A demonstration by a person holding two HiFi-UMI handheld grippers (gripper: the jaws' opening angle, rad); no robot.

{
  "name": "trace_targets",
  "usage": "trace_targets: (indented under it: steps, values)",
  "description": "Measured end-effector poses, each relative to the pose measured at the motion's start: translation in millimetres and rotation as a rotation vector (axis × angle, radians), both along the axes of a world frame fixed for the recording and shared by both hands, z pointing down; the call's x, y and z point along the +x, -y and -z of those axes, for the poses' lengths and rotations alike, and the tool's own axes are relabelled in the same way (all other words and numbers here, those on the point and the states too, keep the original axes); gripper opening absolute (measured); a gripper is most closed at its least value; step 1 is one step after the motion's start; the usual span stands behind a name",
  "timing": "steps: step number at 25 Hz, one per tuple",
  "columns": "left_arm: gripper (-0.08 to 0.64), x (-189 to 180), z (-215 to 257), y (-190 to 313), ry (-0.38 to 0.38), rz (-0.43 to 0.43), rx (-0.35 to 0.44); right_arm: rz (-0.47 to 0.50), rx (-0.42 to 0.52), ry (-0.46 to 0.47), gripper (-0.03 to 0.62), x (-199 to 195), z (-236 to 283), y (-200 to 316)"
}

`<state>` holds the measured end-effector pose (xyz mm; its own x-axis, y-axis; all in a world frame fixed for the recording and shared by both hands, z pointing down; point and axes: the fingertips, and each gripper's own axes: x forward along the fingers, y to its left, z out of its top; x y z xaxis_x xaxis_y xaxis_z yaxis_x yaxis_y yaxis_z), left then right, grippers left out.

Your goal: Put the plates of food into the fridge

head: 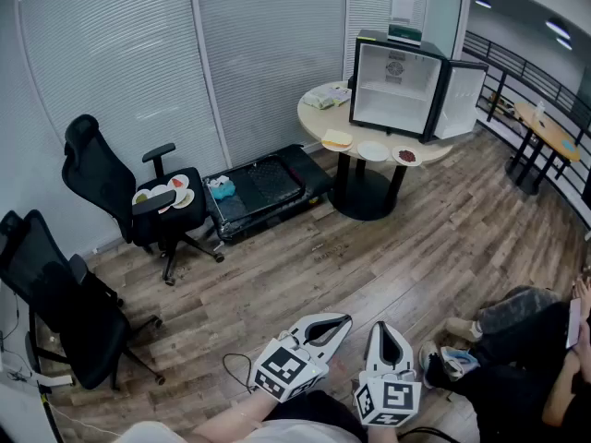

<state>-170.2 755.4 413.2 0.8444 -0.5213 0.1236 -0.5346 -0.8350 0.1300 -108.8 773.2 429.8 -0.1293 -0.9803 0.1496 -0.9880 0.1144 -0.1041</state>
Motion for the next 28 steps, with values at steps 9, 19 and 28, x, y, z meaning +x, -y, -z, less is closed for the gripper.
trace_targets:
  steps: [9, 19, 28]
  values:
    - [0.005, 3.9, -14.3, -2.4, 0.000, -0.011, -0.010, -0.011, 0.001, 0.034, 0.008, 5.5, -8.6, -1.8]
    - [0.005, 13.3, -16.8, 16.4, 0.007, -0.011, -0.020, -0.005, -0.025, 0.047, 0.008, 12.1, -16.4, 12.2]
    - [0.005, 32.7, -22.3, 78.2, 0.008, -0.016, -0.021, -0.044, -0.038, 0.044, 0.008, 37.6, -25.0, 71.8]
